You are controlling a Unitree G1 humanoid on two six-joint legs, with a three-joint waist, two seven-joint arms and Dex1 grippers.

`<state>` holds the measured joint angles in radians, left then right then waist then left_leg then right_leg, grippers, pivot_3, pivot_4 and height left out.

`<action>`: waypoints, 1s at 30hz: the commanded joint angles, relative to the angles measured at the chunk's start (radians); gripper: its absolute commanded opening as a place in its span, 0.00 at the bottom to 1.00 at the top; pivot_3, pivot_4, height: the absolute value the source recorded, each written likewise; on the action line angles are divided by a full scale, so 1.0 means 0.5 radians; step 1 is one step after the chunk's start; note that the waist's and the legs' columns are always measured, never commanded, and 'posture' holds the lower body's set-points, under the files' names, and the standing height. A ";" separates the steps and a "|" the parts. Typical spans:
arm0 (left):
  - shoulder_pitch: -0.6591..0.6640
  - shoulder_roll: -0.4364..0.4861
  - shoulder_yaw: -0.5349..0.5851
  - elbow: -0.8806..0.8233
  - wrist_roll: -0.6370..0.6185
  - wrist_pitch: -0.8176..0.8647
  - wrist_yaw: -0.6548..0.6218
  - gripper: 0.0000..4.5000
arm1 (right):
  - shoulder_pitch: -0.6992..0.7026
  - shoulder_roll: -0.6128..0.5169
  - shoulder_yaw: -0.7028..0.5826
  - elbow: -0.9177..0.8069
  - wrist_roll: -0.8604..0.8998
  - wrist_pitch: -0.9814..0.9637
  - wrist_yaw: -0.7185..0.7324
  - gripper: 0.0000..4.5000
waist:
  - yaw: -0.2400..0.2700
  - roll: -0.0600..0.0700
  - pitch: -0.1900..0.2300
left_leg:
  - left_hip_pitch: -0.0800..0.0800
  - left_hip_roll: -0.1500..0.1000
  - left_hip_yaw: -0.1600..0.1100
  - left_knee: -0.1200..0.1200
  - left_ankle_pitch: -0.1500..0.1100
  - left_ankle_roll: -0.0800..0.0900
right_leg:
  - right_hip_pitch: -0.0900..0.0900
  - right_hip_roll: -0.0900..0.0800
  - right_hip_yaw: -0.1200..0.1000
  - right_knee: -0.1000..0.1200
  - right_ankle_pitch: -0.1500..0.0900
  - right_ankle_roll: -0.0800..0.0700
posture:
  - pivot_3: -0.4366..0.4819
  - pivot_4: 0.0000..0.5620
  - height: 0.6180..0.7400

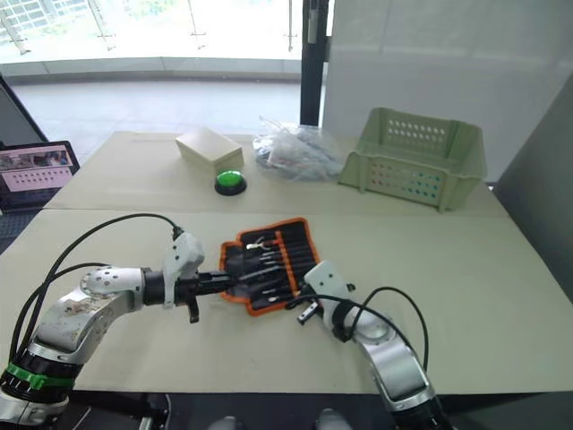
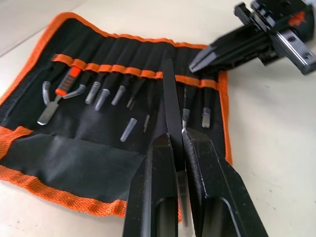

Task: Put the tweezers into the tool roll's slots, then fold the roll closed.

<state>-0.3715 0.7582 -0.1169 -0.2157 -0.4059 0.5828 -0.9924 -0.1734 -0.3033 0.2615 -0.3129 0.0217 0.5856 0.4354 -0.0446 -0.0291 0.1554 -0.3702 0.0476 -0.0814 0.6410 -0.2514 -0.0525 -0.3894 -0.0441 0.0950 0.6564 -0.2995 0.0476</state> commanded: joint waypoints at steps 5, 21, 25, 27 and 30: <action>-0.204 0.085 -0.204 0.097 0.212 -0.057 -0.149 0.00 | 0.097 -0.002 0.019 0.015 -0.016 0.135 -0.053 0.00 | 0.001 0.000 0.003 | -0.001 0.000 0.000 0.000 0.000 0.000 | -0.001 0.000 0.000 0.000 0.000 -0.001 | 0.48 0.27 0.78; -0.489 -0.052 -0.429 0.331 0.487 -0.135 -0.252 0.00 | 0.152 0.029 0.029 -0.041 -0.009 0.170 -0.126 0.00 | 0.004 -0.001 0.006 | -0.005 0.000 0.000 0.000 0.000 0.001 | -0.003 0.000 0.000 0.000 0.004 -0.007 | 0.48 0.27 0.78; -0.531 -0.076 -0.488 0.366 0.563 -0.162 -0.274 0.00 | 0.154 0.031 0.026 -0.040 -0.006 0.167 -0.135 0.00 | 0.005 -0.001 0.006 | -0.005 0.000 0.000 0.000 0.000 0.001 | -0.003 0.000 0.000 0.001 0.004 -0.007 | 0.48 0.27 0.78; -0.550 -0.098 -0.508 0.380 0.586 -0.172 -0.282 0.00 | 0.156 0.033 0.026 -0.039 -0.006 0.166 -0.138 0.00 | 0.005 -0.001 0.006 | -0.005 0.000 0.000 0.001 0.000 0.001 | -0.003 0.000 0.000 0.001 0.004 -0.007 | 0.48 0.27 0.78; -0.578 -0.139 -0.531 0.416 0.625 -0.176 -0.277 0.00 | 0.158 0.037 0.029 -0.038 -0.006 0.164 -0.142 0.00 | 0.005 -0.001 0.006 | -0.005 0.000 0.000 0.001 0.000 0.001 | -0.003 0.000 0.000 0.001 0.004 -0.007 | 0.48 0.27 0.78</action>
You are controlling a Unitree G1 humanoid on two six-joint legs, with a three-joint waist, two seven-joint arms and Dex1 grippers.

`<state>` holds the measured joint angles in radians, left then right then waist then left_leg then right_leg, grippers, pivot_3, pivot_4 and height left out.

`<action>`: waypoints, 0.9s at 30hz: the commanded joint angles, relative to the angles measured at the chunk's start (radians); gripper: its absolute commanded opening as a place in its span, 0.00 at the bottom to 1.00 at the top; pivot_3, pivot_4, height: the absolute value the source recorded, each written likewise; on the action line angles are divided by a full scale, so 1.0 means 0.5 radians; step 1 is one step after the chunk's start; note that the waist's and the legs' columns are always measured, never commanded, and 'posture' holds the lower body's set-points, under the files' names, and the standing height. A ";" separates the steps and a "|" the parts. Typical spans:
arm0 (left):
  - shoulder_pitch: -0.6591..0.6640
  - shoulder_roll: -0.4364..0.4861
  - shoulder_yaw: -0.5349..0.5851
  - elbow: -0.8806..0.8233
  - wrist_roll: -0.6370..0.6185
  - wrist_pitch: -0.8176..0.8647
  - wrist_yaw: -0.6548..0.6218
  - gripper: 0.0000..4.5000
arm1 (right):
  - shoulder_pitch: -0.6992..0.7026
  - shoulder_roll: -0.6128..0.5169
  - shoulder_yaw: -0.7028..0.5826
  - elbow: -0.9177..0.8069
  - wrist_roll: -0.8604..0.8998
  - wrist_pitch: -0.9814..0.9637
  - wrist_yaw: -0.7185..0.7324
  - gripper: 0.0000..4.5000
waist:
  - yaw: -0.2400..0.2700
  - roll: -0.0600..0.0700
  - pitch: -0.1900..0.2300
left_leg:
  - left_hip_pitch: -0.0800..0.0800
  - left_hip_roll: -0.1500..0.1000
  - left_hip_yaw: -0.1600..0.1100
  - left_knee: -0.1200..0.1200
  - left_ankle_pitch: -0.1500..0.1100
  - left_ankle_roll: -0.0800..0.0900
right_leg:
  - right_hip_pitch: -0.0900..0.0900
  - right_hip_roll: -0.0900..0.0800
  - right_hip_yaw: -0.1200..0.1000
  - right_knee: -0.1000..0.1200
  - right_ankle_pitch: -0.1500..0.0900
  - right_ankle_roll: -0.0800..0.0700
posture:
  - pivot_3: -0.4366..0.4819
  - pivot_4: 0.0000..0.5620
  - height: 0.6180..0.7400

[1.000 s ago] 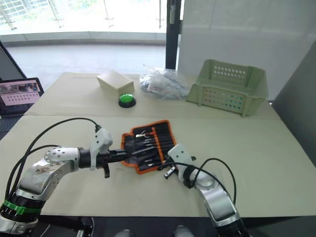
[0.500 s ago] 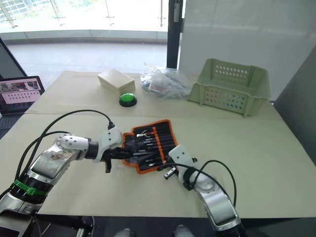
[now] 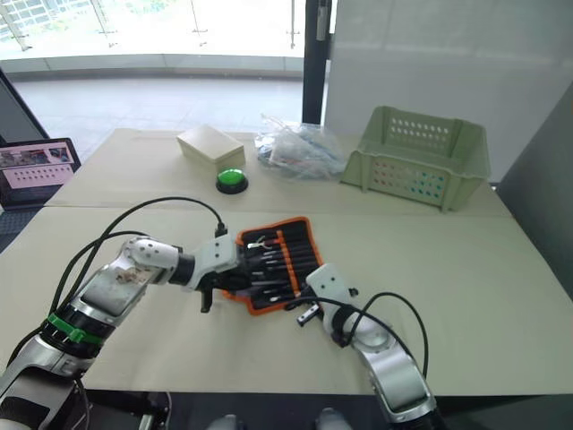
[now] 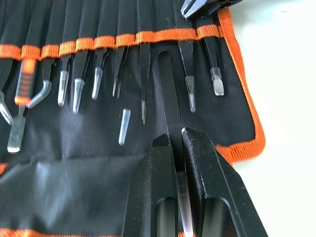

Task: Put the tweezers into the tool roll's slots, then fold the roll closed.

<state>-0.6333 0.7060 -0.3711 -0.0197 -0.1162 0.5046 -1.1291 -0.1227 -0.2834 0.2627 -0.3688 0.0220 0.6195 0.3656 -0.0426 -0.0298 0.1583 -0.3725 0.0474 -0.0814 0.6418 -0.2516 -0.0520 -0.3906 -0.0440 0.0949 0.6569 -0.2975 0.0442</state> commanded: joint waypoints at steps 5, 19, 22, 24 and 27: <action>-0.129 -0.134 -0.079 0.138 0.134 -0.074 0.015 0.00 | 0.063 0.001 0.030 0.062 -0.004 0.105 -0.007 0.00 | 0.000 0.000 0.000 | 0.000 0.000 0.000 0.001 0.000 0.000 | 0.000 0.000 0.000 0.001 0.001 -0.001 | 0.48 0.27 0.78; -0.280 -0.557 -0.121 0.504 0.283 -0.276 0.154 0.00 | 0.074 -0.006 0.045 0.038 -0.005 0.120 0.000 0.00 | 0.005 0.000 0.000 | -0.001 -0.001 -0.001 0.003 0.000 0.000 | 0.001 0.000 0.000 0.001 0.002 -0.003 | 0.48 0.27 0.78; -0.286 -0.671 -0.113 0.564 0.302 -0.294 0.214 0.00 | 0.071 -0.008 0.051 0.040 -0.003 0.120 0.007 0.00 | 0.008 0.000 0.000 | -0.001 -0.002 -0.001 0.004 0.000 0.000 | 0.001 0.000 0.001 0.002 0.002 -0.003 | 0.48 0.27 0.78; -0.285 -0.692 -0.112 0.590 0.333 -0.315 0.228 0.00 | 0.065 -0.008 0.053 0.044 -0.002 0.120 0.010 0.00 | 0.019 0.000 0.000 | 0.000 -0.002 -0.001 0.005 0.000 0.000 | 0.003 0.000 0.000 0.002 0.002 -0.003 | 0.48 0.27 0.78; -0.270 -0.676 -0.077 0.541 0.331 -0.282 0.235 0.00 | 0.061 -0.007 0.054 0.045 -0.001 0.119 0.013 0.00 | 0.023 0.000 0.000 | 0.001 -0.003 -0.001 0.009 0.000 0.000 | 0.005 -0.001 0.001 0.002 0.002 -0.002 | 0.48 0.27 0.78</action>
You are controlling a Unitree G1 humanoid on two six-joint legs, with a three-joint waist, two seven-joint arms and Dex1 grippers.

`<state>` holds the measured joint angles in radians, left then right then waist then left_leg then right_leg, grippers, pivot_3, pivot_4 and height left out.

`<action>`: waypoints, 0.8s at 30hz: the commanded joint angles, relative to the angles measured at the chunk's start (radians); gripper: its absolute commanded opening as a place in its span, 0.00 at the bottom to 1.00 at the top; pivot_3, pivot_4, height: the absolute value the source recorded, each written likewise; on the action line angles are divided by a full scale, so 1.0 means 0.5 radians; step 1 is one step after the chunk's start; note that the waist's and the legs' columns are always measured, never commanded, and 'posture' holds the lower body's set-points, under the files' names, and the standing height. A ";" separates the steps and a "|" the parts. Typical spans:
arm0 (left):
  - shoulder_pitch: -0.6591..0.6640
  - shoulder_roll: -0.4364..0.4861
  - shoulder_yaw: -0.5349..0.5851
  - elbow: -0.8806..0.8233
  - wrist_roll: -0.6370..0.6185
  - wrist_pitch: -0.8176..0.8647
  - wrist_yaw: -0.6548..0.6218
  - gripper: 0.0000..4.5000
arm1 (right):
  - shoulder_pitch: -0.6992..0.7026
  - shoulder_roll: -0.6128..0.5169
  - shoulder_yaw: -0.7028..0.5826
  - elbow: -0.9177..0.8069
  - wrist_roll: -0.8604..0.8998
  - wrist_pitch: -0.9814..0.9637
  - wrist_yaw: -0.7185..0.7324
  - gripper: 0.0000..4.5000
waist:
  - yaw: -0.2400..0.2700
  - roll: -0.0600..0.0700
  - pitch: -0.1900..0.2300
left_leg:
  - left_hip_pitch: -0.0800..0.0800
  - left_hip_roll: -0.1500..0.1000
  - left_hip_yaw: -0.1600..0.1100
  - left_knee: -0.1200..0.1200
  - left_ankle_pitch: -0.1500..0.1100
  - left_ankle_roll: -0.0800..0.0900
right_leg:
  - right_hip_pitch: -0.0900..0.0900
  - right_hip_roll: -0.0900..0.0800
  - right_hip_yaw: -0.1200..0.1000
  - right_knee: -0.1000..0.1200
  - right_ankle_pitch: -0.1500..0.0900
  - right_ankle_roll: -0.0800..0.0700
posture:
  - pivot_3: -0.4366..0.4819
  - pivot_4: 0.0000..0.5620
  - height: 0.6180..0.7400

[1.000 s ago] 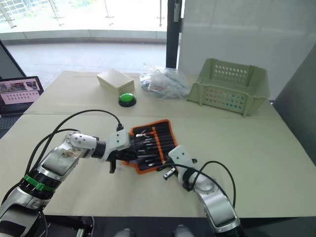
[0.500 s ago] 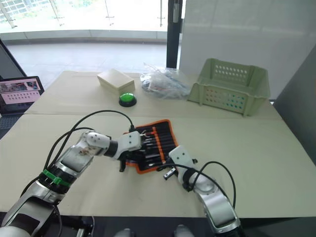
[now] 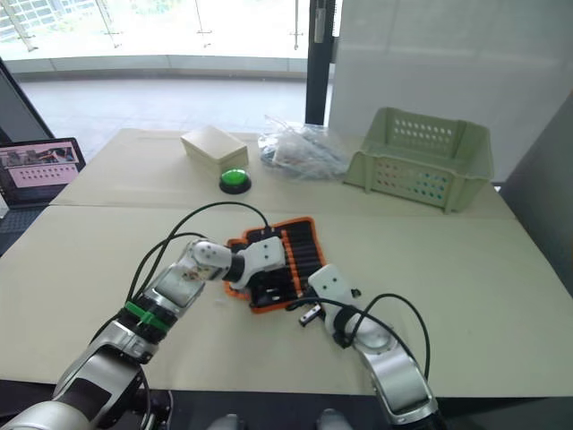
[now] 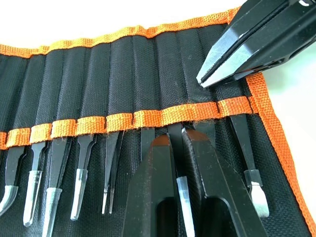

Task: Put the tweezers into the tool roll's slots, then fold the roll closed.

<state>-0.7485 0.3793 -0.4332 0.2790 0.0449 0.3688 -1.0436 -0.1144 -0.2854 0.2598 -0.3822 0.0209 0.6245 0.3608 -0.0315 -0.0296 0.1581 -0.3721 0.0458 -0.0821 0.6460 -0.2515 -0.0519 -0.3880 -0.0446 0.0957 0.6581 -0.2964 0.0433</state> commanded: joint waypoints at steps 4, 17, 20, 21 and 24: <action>-0.023 0.026 0.083 -0.143 -0.005 0.021 0.056 0.09 | 0.041 -0.003 0.061 0.080 0.003 0.105 0.025 0.00 | -0.002 0.000 0.000 | 0.000 0.000 0.000 0.000 0.000 0.000 | -0.001 0.000 0.000 0.002 0.000 0.000 | 0.48 0.27 0.78; 0.684 0.539 1.070 -1.184 -0.724 0.614 0.013 1.00 | 0.003 -0.027 0.023 -0.044 0.036 0.039 0.068 0.00 | -0.060 0.002 0.002 | 0.002 0.003 -0.001 -0.004 0.000 0.000 | -0.005 0.002 0.001 0.010 -0.003 -0.001 | 0.48 0.27 0.78; 1.048 0.615 1.409 -1.264 -0.793 0.454 0.033 1.00 | -0.006 -0.024 0.002 -0.140 0.072 -0.029 0.111 0.00 | -0.062 0.004 0.004 | 0.001 0.003 -0.001 -0.004 0.000 0.000 | -0.006 0.002 0.001 0.010 -0.003 -0.001 | 0.48 0.27 0.78; 1.167 0.629 1.509 -1.278 -0.810 0.391 0.034 1.00 | -0.008 -0.028 -0.001 -0.172 0.082 -0.058 0.130 0.00 | -0.062 0.005 0.006 | 0.002 0.004 0.000 -0.005 0.000 0.000 | -0.006 0.002 0.001 0.010 -0.003 -0.001 | 0.48 0.27 0.78; 1.442 0.613 1.730 -1.329 -0.889 0.269 0.034 1.00 | -0.009 -0.045 -0.029 -0.262 0.126 -0.125 0.176 0.00 | -0.058 0.005 0.013 | 0.000 0.004 0.000 -0.005 0.000 0.000 | -0.009 0.001 0.001 0.010 -0.002 -0.002 | 0.48 0.27 0.78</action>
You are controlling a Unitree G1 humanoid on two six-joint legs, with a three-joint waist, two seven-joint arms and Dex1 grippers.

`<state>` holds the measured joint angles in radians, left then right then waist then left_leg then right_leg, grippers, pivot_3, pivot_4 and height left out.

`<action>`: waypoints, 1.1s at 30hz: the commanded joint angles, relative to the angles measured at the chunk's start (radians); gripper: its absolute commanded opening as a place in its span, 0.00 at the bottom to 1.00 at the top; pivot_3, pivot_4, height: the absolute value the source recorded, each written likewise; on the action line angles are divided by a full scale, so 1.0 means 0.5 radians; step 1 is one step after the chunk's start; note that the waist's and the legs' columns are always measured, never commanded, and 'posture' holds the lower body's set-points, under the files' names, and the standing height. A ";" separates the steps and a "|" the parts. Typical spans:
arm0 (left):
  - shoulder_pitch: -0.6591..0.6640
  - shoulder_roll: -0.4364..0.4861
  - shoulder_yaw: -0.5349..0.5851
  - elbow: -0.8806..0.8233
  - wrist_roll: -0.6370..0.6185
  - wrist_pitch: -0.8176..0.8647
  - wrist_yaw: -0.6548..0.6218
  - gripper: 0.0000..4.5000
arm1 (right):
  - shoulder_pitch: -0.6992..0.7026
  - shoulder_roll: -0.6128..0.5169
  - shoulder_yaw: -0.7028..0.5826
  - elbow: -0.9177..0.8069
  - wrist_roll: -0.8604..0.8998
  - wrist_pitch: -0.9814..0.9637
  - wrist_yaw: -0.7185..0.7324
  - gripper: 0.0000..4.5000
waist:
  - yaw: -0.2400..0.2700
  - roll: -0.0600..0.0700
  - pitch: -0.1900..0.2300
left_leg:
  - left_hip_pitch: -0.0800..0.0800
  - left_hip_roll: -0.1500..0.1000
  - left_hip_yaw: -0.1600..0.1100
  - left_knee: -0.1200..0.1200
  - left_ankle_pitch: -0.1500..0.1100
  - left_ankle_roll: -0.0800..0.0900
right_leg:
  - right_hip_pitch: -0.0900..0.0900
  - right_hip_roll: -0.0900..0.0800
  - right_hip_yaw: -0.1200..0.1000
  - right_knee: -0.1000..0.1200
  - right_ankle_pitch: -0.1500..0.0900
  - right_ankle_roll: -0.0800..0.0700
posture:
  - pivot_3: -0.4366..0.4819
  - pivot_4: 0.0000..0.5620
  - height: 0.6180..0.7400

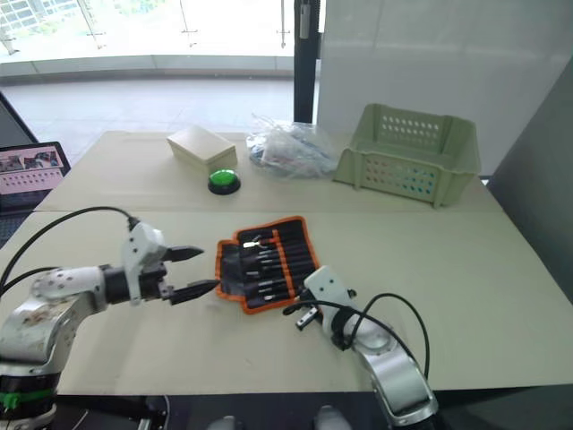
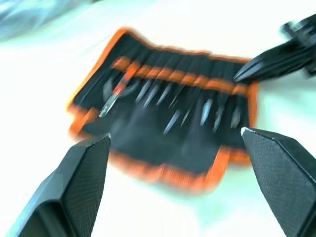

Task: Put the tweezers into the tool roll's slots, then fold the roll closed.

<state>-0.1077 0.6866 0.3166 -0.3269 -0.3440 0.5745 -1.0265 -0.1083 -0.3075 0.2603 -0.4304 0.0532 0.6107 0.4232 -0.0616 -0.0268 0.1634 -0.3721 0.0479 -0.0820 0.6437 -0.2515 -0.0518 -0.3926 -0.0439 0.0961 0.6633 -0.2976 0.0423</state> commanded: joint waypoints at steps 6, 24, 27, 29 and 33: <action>0.676 -0.076 0.510 -0.175 -0.236 -0.371 -0.048 1.00 | -0.081 -0.072 -0.052 -0.317 0.119 -0.231 0.178 0.26 | 0.012 -0.002 0.005 | -0.002 0.000 0.001 0.000 0.000 0.000 | -0.002 -0.002 0.000 -0.001 0.000 0.000 | 0.48 0.27 0.78; 1.096 -0.079 0.602 -0.407 -0.532 -0.441 0.052 1.00 | -0.570 0.210 0.836 0.415 -0.667 -0.546 0.040 1.00 | 0.015 -0.005 0.004 | -0.018 0.000 0.001 0.001 0.000 -0.001 | -0.021 -0.001 -0.001 0.003 0.003 -0.006 | 0.48 0.27 0.78; 1.060 -0.060 0.589 -0.385 -0.536 -0.462 0.079 1.00 | -0.595 0.296 0.828 0.516 -0.773 -0.526 -0.087 1.00 | 0.013 -0.005 0.004 | -0.018 0.001 0.001 0.001 0.001 -0.002 | -0.023 0.000 -0.001 0.004 0.004 -0.008 | 0.48 0.27 0.78; 1.038 -0.055 0.561 -0.366 -0.514 -0.492 0.085 1.00 | -0.611 0.353 0.822 0.574 -0.810 -0.551 -0.141 1.00 | 0.011 -0.005 0.004 | -0.018 0.001 0.001 0.001 0.001 -0.002 | -0.023 0.000 -0.001 0.004 0.004 -0.008 | 0.48 0.27 0.78; 1.021 -0.042 0.521 -0.336 -0.483 -0.499 0.088 1.00 | -0.633 0.398 0.773 0.600 -0.803 -0.604 -0.150 1.00 | 0.003 -0.004 0.004 | -0.018 0.001 0.001 0.001 0.001 -0.002 | -0.023 0.000 -0.002 0.004 0.004 -0.008 | 0.48 0.27 0.78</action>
<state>0.4046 0.6549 0.5742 -0.4923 -0.5853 0.3423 -0.9861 -0.4121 -0.1185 0.6699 -0.1153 -0.3408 0.3372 0.3593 -0.0601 -0.0291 0.1655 -0.3814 0.0485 -0.0815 0.6440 -0.2511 -0.0527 -0.4041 -0.0442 0.0953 0.6654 -0.2954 0.0384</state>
